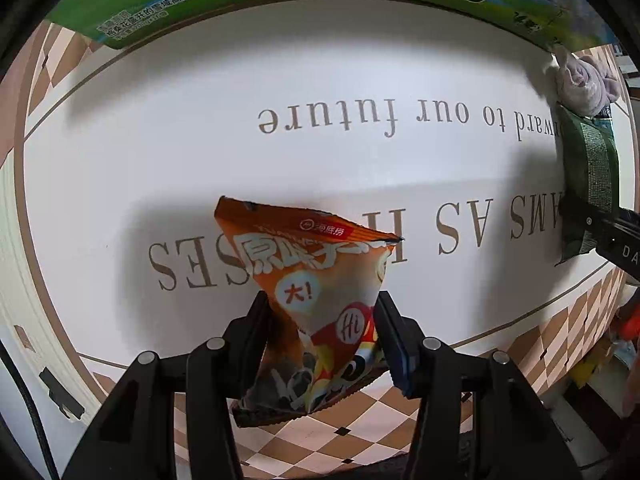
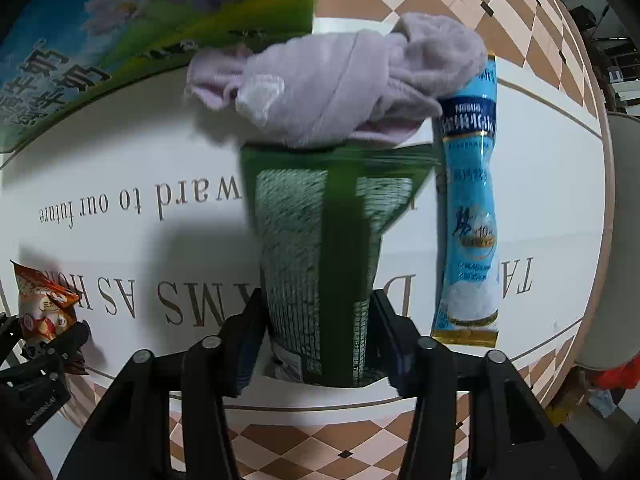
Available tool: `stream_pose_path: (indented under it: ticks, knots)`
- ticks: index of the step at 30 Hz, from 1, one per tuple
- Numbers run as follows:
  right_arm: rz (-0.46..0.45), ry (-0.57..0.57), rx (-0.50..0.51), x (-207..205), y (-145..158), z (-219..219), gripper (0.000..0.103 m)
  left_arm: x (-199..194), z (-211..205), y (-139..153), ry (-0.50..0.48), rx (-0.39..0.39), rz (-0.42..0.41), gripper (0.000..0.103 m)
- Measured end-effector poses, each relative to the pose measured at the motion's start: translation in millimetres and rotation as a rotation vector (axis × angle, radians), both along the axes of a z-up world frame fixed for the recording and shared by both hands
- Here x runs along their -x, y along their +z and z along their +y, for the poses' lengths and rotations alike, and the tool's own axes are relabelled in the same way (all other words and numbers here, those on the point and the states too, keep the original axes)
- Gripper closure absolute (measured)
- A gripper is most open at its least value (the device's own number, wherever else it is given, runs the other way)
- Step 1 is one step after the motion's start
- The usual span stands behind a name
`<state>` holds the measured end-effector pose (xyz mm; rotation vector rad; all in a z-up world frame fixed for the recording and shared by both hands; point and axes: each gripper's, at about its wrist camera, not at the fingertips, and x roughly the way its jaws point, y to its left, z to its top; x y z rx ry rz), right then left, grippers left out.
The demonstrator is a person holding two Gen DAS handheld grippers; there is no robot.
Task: Organize soft objects
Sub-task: 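Grasp orange chip bag with left gripper while right grasps green snack bag, then drop chip bag into box with left gripper while right drops green bag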
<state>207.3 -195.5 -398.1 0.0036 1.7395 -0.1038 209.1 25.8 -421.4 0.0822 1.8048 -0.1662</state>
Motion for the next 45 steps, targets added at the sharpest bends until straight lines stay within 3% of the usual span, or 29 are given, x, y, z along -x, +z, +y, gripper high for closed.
stream_pose_path:
  ticks: [6,10,15,19,23,26,30,35,41,45]
  knots:
    - [-0.012,-0.010,-0.025,11.6,4.4,-1.2,0.064,19.3,-21.8,4.6,0.005,-0.001,-0.008,0.059]
    - [-0.030,-0.026,-0.107,18.1,20.7,-1.9,0.069,35.1,-29.0,19.7,0.023,0.027,-0.041,0.059]
    - [-0.076,-0.036,-0.238,29.6,59.8,3.6,0.070,33.8,-33.8,79.1,0.051,0.097,-0.141,0.059]
    - [-0.147,-0.022,-0.354,24.9,112.0,11.9,0.070,15.5,-36.0,139.7,0.090,0.164,-0.248,0.059]
    - [-0.238,0.017,-0.415,2.6,164.0,22.8,0.070,-28.3,-15.0,180.1,0.129,0.214,-0.305,0.059]
    - [-0.308,0.064,-0.442,-31.9,196.7,50.4,0.070,-77.2,9.2,204.3,0.155,0.183,-0.361,0.059]
    - [-0.359,0.090,-0.416,-80.4,214.7,75.5,0.070,-127.6,40.4,203.6,0.206,0.228,-0.329,0.059]
    - [-0.289,0.073,-0.395,-145.4,185.9,103.0,0.070,-190.1,59.6,180.7,0.261,0.226,-0.244,0.059]
    - [-0.221,0.074,-0.367,-181.3,145.5,119.9,0.070,-211.6,62.0,133.5,0.294,0.216,-0.106,0.059]
    - [-0.167,0.079,-0.375,-191.0,122.4,133.3,0.070,-214.8,61.5,114.6,0.289,0.190,-0.061,0.059]
